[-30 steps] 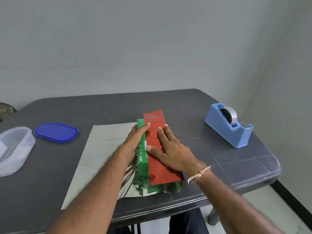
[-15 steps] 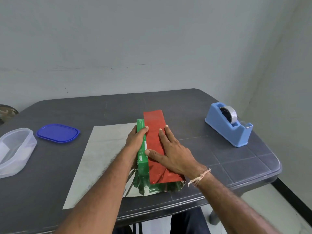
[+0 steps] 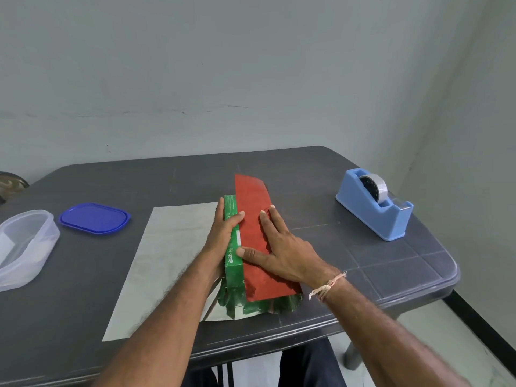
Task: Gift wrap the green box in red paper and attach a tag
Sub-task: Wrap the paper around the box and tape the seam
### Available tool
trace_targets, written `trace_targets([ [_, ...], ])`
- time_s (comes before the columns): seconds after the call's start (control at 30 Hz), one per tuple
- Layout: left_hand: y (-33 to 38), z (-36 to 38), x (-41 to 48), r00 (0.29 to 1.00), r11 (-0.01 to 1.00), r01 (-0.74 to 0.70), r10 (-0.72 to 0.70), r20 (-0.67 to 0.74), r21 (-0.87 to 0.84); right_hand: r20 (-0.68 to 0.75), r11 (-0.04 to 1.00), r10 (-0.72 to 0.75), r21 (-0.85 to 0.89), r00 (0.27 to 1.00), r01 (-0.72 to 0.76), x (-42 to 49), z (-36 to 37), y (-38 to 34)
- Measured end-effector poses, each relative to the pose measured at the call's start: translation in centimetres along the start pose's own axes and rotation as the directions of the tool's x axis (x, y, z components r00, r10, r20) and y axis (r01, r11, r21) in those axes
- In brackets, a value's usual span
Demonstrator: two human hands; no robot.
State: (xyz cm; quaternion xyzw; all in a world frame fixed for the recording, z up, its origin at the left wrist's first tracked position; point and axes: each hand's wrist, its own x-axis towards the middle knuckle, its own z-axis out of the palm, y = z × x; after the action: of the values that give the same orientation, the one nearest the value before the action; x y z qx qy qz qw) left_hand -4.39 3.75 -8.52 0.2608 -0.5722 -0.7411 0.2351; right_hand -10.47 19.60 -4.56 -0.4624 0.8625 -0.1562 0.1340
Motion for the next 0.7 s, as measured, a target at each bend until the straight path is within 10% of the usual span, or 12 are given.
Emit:
trace_targets([
  [0.47, 0.2, -0.4, -0.5, 1.0, 0.996, 0.002, -0.003, 0.015, 0.085, 0.013, 0.999, 0.003, -0.037, 1.0, -0.003, 0.2, 0.0, 0.1],
  [0.7, 0.9, -1.3, -1.1, 0.972, 0.893, -0.209, 0.233, -0.011, 0.398, 0.011, 0.999, 0.007, -0.039, 1.0, -0.007, 0.3, -0.1, -0.1],
])
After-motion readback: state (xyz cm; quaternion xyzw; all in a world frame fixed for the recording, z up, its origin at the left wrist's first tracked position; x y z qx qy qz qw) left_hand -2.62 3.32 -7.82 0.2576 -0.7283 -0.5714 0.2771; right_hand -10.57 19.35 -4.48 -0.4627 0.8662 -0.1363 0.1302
